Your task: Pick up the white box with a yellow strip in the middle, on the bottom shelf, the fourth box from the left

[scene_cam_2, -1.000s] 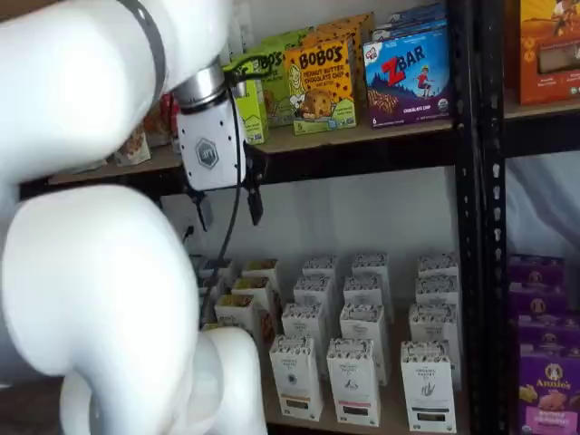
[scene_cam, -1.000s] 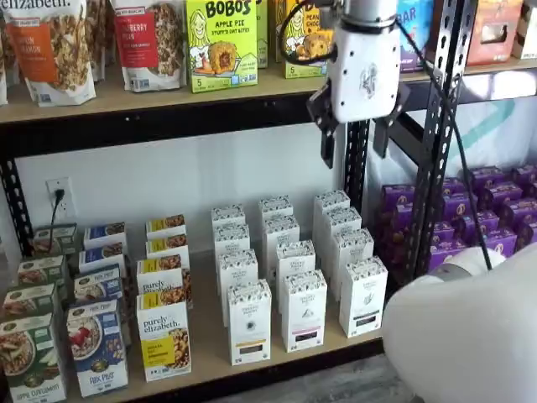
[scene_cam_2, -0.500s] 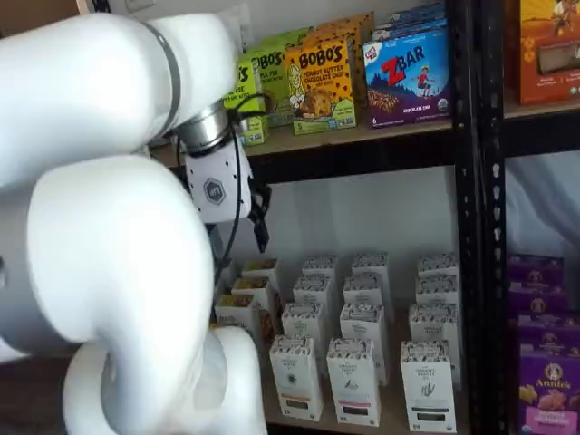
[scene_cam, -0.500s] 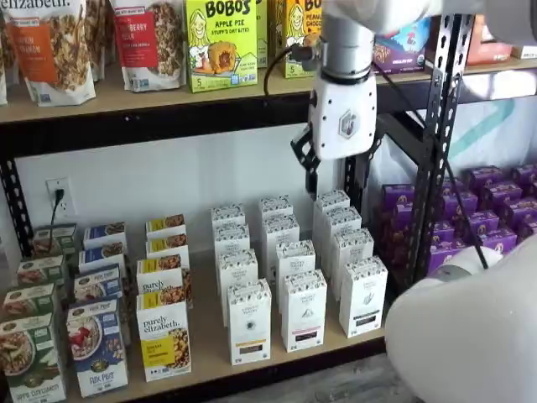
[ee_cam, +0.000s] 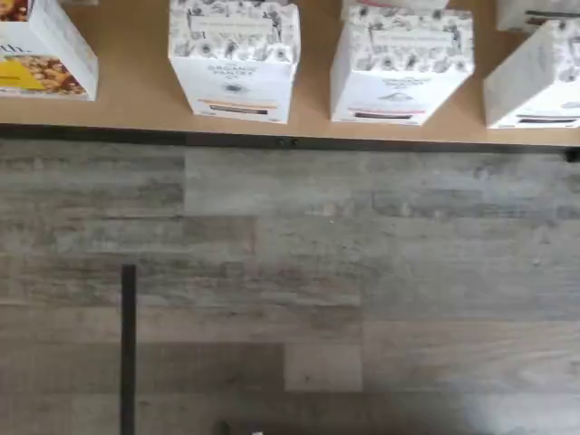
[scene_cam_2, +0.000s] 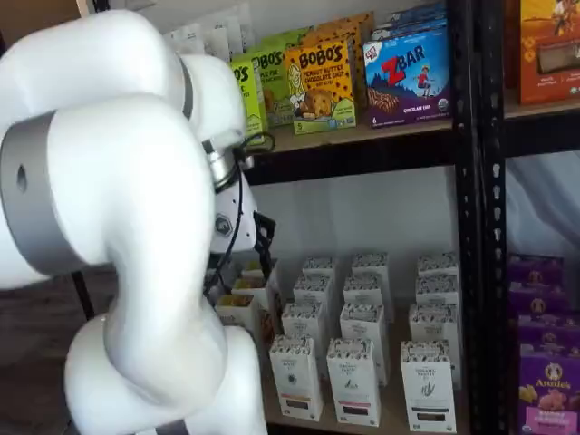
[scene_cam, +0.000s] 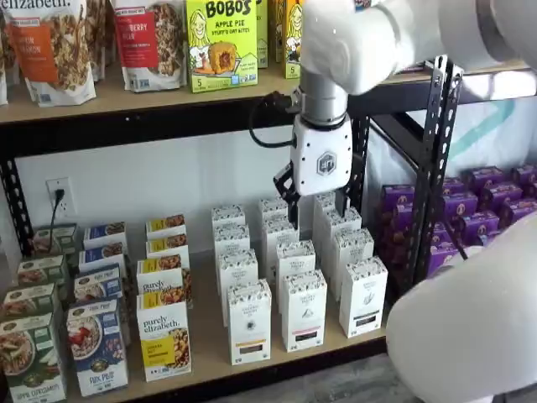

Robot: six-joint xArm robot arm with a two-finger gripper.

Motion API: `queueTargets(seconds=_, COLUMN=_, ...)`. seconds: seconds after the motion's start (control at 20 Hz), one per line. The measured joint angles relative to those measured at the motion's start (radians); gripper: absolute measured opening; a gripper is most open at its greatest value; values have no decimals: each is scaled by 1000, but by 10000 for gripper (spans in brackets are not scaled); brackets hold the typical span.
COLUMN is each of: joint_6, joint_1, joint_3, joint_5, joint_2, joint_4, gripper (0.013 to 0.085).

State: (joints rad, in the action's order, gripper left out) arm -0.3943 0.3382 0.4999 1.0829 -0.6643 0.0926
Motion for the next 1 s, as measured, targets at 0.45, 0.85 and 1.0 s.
queueTargets(seconds=0.45, joint_6=21, joint_1=-48, joint_3=-26, joint_5=-293, joint_2=223, joint_4=10, gripper=850)
queueTargets(seconds=0.85, joint_6=2, joint_1=-72, joint_3=-17, joint_5=-482, joint_2=404, joint_4=50, gripper=850)
queueTargets(seconds=1.0, joint_6=20, joint_1=-86, joint_3=-16, joint_5=-578, joint_2=487, joint_4=39, gripper=850)
